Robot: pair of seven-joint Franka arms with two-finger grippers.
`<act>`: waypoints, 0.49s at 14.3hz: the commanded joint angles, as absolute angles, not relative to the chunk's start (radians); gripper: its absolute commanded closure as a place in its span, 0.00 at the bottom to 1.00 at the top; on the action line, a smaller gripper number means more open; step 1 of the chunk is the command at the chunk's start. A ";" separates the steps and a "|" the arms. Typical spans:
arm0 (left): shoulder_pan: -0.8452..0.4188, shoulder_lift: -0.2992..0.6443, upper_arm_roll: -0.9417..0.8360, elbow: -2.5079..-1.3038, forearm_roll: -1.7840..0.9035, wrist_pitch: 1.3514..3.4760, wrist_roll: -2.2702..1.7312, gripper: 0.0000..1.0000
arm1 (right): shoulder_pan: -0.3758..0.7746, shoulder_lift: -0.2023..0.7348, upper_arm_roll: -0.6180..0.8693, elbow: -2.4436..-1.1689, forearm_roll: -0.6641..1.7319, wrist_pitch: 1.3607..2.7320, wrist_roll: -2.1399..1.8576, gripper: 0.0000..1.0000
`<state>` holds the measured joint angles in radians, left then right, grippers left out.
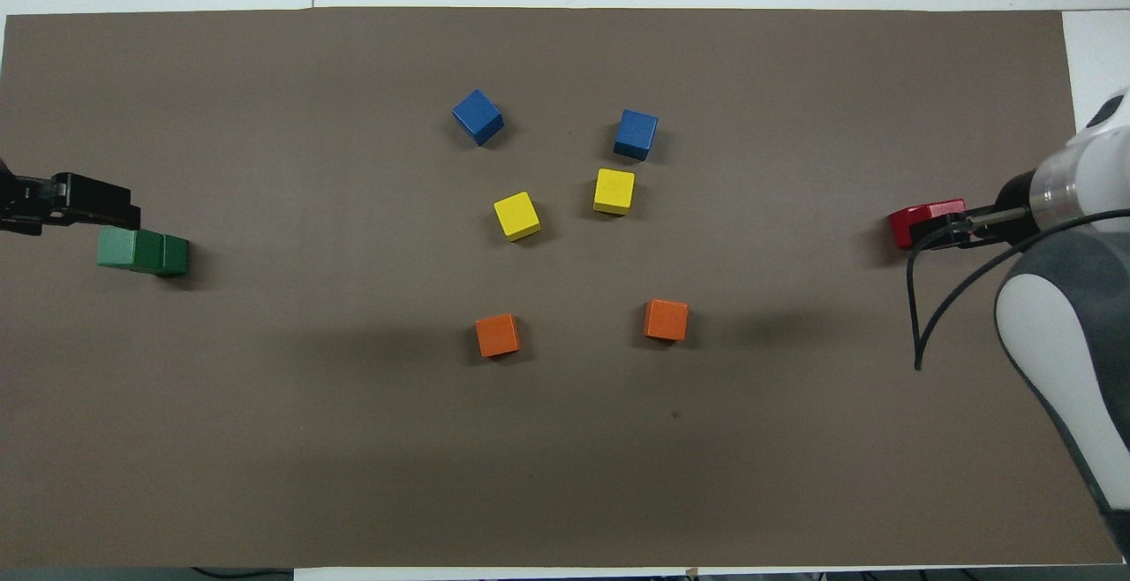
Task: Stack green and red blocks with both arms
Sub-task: 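Open the right gripper and withdraw it from the red stack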
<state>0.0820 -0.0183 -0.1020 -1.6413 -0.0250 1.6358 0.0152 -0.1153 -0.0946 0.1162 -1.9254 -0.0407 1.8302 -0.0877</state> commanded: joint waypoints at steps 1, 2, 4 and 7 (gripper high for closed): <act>0.057 -0.054 -0.081 -1.657 -0.012 1.651 0.021 0.00 | -0.129 -0.166 0.143 -1.930 -0.020 1.751 -0.081 0.00; 0.057 -0.058 -0.081 -1.661 -0.012 1.649 0.021 0.00 | -0.129 -0.158 0.143 -1.908 -0.015 1.746 -0.081 0.00; 0.058 -0.064 -0.081 -1.673 -0.012 1.652 0.023 0.00 | -0.130 -0.134 0.143 -1.881 -0.017 1.767 -0.078 0.00; 0.058 -0.071 -0.081 -1.690 -0.012 1.674 0.021 0.00 | -0.140 -0.091 0.143 -1.818 -0.015 1.750 -0.078 0.00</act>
<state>0.0818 -0.0406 -0.1020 -1.6486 -0.0250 1.6409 0.0153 -0.1171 -0.1393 0.1317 -1.8780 -0.0320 1.7633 -0.0873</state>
